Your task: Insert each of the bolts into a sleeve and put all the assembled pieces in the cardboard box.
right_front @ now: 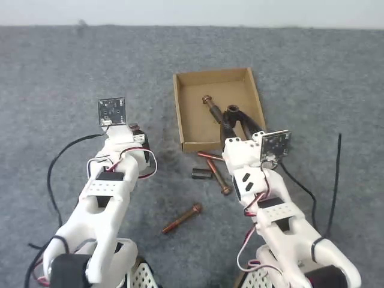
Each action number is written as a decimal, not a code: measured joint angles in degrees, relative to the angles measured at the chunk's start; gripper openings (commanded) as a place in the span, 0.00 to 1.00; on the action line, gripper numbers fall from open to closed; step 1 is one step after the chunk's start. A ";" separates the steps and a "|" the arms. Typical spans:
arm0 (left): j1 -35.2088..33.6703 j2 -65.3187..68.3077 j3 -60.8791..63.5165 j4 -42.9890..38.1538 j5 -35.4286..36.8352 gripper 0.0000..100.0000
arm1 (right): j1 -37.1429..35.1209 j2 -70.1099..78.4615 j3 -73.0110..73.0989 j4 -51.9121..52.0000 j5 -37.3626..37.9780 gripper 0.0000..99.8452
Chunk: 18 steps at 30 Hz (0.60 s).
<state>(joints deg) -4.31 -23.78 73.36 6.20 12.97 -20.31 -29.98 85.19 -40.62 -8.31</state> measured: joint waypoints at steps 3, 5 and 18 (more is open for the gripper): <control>0.00 0.00 0.00 0.00 0.00 0.01 | -2.29 0.18 -0.18 0.00 0.00 0.01; 0.00 0.00 0.00 0.00 0.00 0.01 | -3.25 2.29 -2.02 0.00 -0.18 0.01; 0.00 0.00 0.00 0.00 0.00 0.01 | -6.07 30.42 -13.71 -24.09 -0.35 0.01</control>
<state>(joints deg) -4.31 -23.78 73.36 6.20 12.97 -26.37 0.44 71.47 -64.70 -8.66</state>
